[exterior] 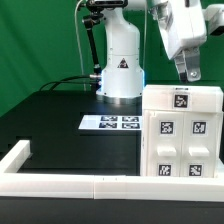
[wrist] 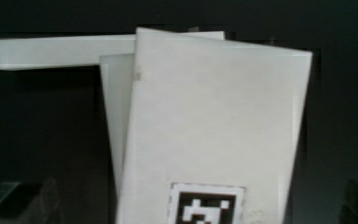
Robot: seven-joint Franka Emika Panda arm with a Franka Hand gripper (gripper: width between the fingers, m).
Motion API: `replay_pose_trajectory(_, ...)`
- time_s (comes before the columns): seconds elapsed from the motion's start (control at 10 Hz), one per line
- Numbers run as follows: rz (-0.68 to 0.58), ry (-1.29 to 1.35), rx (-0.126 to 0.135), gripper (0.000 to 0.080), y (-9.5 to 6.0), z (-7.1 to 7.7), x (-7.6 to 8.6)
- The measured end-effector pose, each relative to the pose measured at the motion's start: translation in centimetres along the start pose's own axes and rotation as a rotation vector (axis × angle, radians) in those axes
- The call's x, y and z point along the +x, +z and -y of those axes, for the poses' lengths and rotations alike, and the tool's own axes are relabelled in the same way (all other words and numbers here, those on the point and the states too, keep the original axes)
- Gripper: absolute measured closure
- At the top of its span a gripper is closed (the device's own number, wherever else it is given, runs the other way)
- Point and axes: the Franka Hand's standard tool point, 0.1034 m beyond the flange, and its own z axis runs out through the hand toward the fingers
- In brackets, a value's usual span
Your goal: Assemble cabinet
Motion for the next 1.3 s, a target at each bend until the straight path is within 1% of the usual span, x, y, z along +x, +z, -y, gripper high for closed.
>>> replay_pose_trajectory(0.2, 0.010, -0.008, 0.008, 0.0003, -0.38, 0.26, 0.03)
replay_pose_trajectory(0.4, 0.010, -0.057, 0.006, 0.0002, -0.23, 0.16, -0.04)
replay_pose_trajectory(0.5, 0.010, -0.168, 0.000, 0.0002, -0.24, 0.13, 0.00)
replay_pose_trajectory(0.6, 0.017, -0.326, -0.020, 0.0002, -0.35, 0.19, -0.02)
replay_pose_trajectory(0.7, 0.022, -0.481, -0.034, 0.0002, -0.33, 0.26, -0.10)
replay_pose_trajectory(0.8, 0.027, -0.638, -0.064, 0.0002, -0.24, 0.15, -0.29)
replay_pose_trajectory(0.9, 0.026, -0.745, -0.085, 0.0002, -0.27, 0.32, -0.56)
replay_pose_trajectory(1.0, 0.027, -0.784, -0.080, 0.0002, -0.38, 0.59, -0.60)
replay_pose_trajectory(1.3, 0.034, -0.972, -0.080, 0.0002, -0.34, 0.53, -0.53)
